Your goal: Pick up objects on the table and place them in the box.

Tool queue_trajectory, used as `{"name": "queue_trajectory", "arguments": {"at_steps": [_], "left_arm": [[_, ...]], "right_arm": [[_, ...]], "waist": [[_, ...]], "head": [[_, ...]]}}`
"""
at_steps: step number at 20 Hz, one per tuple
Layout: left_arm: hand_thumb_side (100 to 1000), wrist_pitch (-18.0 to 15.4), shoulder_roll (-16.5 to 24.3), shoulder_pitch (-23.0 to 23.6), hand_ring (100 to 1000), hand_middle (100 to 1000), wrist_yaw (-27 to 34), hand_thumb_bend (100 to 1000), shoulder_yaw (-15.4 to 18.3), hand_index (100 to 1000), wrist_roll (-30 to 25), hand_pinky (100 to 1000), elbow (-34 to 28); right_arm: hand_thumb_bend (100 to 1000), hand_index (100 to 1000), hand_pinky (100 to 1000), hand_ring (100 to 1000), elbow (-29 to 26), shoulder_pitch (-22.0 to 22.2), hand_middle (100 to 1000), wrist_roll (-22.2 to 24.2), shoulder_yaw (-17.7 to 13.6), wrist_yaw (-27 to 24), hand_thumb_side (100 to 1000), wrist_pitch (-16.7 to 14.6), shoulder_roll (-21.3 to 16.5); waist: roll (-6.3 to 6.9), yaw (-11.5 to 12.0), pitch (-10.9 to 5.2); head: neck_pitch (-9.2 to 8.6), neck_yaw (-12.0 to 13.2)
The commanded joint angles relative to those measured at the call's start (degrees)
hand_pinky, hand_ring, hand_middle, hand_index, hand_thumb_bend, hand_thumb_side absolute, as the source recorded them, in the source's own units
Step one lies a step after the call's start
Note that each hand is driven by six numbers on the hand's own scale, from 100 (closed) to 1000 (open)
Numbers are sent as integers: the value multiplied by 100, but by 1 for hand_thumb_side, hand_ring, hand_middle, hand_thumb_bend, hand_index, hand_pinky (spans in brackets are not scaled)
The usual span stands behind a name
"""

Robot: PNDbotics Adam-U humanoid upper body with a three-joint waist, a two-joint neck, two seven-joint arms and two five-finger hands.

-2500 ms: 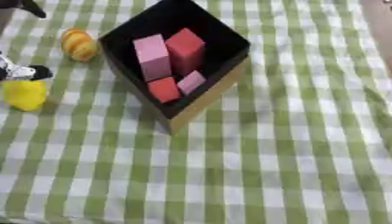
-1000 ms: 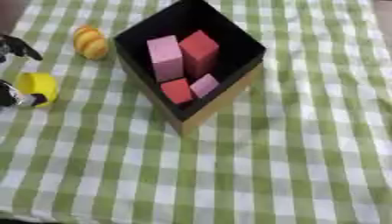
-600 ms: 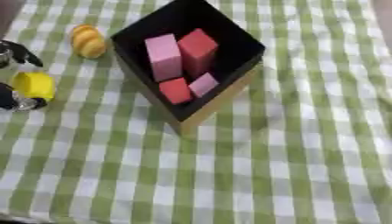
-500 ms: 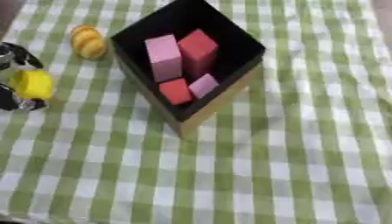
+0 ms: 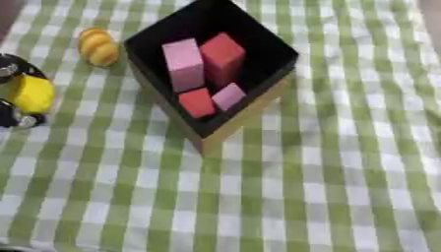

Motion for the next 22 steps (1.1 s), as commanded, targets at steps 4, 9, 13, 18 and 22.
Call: {"name": "queue_trajectory", "arguments": {"at_steps": [4, 9, 13, 18, 22], "left_arm": [[202, 72, 155, -47, 769, 716, 106, 197, 89, 814, 33, 830, -211], [182, 166, 219, -76, 769, 722, 91, 173, 171, 818, -10, 828, -473], [190, 196, 270, -117, 766, 717, 52, 223, 190, 816, -108, 823, -663], [134, 178, 262, -237, 757, 702, 7, 162, 209, 804, -124, 816, -938], [108, 85, 183, -519, 732, 662, -22, 134, 142, 774, -168, 804, -1214]], "right_arm": [[100, 847, 787, 698, -87, -9, 602, -15, -95, -38, 517, 11, -115], [100, 847, 788, 698, -87, 6, 601, -11, -94, -37, 523, 12, -120], [100, 847, 788, 697, -87, 20, 601, -3, -90, -34, 525, 16, -128], [100, 847, 788, 697, -87, 21, 600, 3, -89, -35, 522, 13, -136], [100, 846, 788, 697, -87, -4, 600, 1, -89, -37, 511, 0, -158]], "waist": [[32, -8, -110], [63, -14, -131], [105, -7, -157], [158, -9, -199], [203, -11, -237]], "head": [[-36, 0], [-27, -20], [-13, -26], [1, -58], [41, -123]]}}
